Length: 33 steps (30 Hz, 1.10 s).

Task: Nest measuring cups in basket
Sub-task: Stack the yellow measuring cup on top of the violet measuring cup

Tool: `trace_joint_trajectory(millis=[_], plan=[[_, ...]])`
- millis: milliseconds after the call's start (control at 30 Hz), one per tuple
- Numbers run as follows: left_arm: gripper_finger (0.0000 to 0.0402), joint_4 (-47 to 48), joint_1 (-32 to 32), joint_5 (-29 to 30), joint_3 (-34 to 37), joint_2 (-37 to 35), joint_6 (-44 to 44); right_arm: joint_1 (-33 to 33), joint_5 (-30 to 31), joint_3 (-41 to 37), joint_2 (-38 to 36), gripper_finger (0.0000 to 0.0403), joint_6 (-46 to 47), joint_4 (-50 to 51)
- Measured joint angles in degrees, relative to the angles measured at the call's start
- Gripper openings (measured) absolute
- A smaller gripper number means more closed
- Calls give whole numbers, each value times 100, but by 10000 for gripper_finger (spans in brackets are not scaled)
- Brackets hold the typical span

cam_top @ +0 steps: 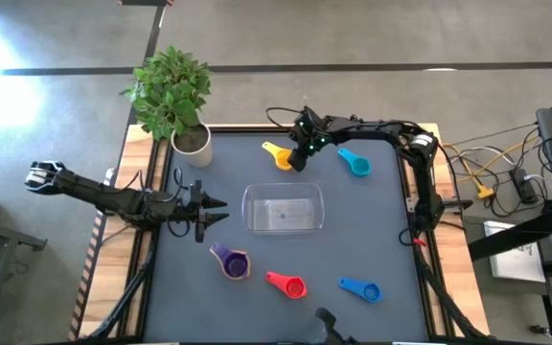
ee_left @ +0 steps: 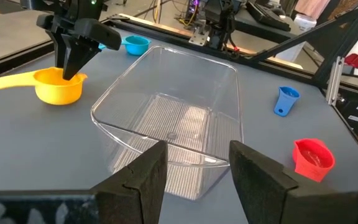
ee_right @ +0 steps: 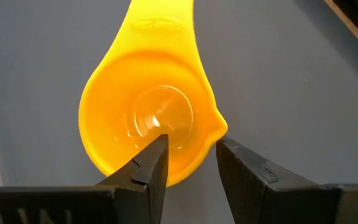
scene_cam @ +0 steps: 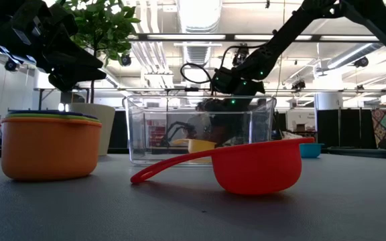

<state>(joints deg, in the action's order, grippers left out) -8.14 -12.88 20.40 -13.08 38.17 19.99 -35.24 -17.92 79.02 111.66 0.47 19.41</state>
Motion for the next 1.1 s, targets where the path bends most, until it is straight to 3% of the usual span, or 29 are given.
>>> trace_joint_trajectory(millis=[133, 400, 800, 1100], plan=[[155, 0, 0, 0, 0, 6, -2, 0, 1, 0, 0, 100, -30, -1], [155, 0, 0, 0, 0, 108, -17, -2, 10, 80, 0, 14, -230, 6], [155, 22, 0, 2, -32, 77, -20, 44, 57, 602, -446, 9, -212, 517], [155, 989, 2, 327, -1048, 303, -521, 656, 751, 591, -1083, 9, -204, 605]])
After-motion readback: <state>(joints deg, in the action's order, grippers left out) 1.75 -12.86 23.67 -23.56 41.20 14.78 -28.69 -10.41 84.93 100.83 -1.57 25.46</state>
